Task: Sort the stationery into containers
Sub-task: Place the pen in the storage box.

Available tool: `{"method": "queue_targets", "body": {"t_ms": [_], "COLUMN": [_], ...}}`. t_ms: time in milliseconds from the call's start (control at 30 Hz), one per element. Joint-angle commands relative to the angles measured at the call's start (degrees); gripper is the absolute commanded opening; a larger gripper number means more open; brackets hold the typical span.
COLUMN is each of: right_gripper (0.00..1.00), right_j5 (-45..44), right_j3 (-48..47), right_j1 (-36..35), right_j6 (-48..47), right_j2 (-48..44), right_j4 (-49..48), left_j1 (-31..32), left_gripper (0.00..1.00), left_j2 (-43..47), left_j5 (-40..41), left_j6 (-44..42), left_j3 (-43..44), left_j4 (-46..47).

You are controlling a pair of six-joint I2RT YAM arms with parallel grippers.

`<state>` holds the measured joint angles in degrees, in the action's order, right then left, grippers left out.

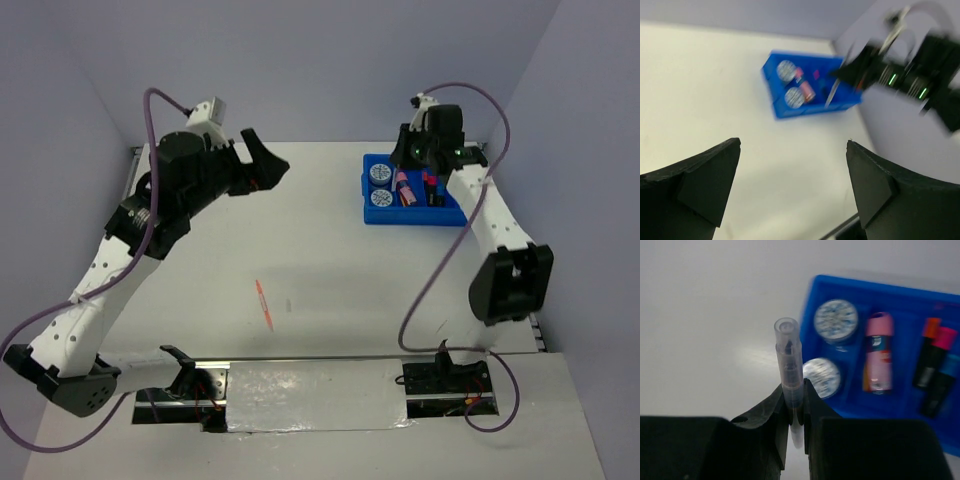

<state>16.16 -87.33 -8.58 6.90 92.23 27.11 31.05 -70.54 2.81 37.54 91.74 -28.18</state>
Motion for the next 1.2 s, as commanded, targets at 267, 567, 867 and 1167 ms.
{"method": "queue_targets", "body": {"t_ms": [267, 567, 867, 1167], "right_gripper": [0.00, 0.03, 0.18, 0.56], "right_j5": [-34.69, -34.18, -26.80, -25.31], "right_j3": [-25.51, -22.97, -25.43, -27.54], "right_j1": [13.40, 18.24, 20.71, 20.88], "right_j6": [-4.61, -5.32, -3.47, -2.06], "right_j2": [23.42, 27.30, 30.55, 32.14], "right_j4": [12.61, 10.06, 10.77, 12.26], "left_j1": [-0.81, -0.90, -0.90, -0.90], "left_gripper": [0.99, 0.99, 0.99, 0.99], "left_j2": [8.93, 9.64, 6.65, 5.24], "left_j5": [-0.87, -3.68, -5.79, -7.03], "left_j6": [-6.69, -8.80, -9.85, -8.71], "left_j3": [-19.93, -24.24, -24.33, -24.51], "left_j4": [-10.13, -9.96, -8.56, -8.11]}}
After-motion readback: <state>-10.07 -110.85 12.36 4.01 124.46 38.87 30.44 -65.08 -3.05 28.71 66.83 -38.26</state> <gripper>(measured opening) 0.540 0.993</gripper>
